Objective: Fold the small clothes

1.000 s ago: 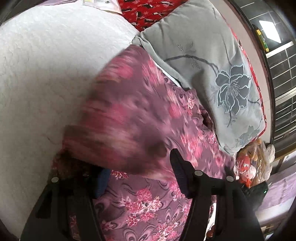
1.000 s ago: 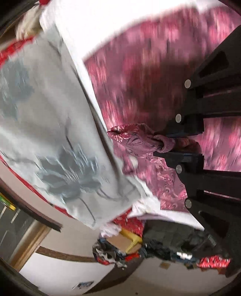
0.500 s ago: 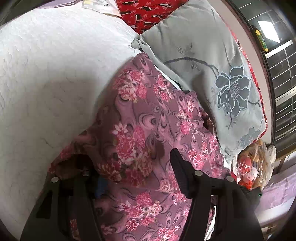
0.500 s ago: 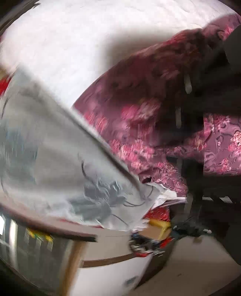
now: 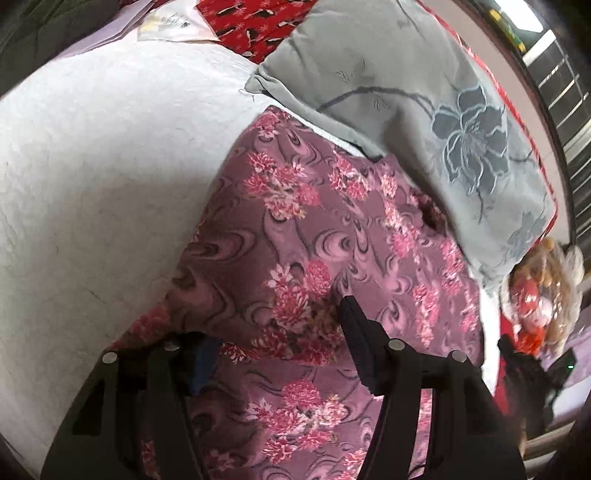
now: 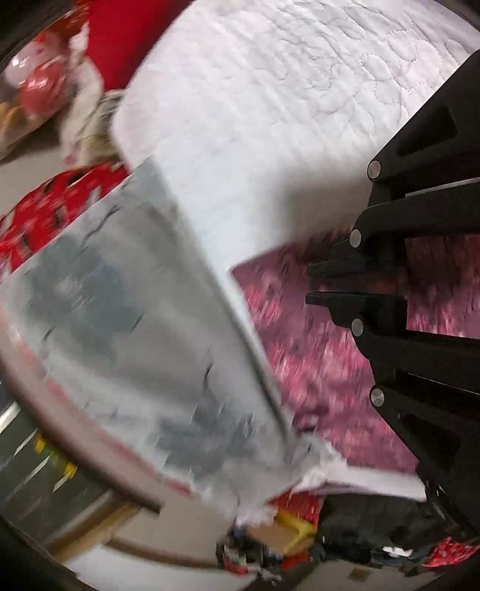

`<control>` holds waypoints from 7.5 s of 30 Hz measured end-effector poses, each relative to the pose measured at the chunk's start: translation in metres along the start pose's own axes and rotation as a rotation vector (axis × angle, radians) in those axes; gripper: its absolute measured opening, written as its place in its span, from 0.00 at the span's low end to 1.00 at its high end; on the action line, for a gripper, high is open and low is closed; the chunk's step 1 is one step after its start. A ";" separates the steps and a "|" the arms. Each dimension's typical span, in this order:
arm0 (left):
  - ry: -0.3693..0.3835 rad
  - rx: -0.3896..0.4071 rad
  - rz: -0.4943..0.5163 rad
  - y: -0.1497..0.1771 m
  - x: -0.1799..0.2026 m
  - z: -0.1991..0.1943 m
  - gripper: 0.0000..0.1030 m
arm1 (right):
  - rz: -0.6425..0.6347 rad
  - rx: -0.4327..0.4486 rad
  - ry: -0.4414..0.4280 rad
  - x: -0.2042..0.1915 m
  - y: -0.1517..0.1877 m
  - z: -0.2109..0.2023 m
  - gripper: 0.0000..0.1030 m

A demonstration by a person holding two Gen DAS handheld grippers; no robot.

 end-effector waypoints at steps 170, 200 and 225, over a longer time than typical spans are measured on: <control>-0.232 0.120 0.178 -0.048 0.032 0.022 0.54 | -0.125 -0.176 -0.117 -0.024 -0.003 0.029 0.33; -0.233 0.046 0.191 -0.045 0.030 0.046 0.62 | -0.046 -0.220 0.105 0.020 -0.039 0.074 0.09; -0.307 0.056 0.290 -0.015 0.045 0.032 0.70 | -0.266 -0.336 0.128 0.007 0.017 -0.022 0.38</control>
Point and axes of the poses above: each gripper's, at about its wrist camera, not at the fingertips, and z roughly the way its jaws point, x to its right, y to its underside, the point moved 5 cm from there along z, roughly the way its jaws point, and after that the axes turned 8 degrees about -z, right-handed, at the moved point
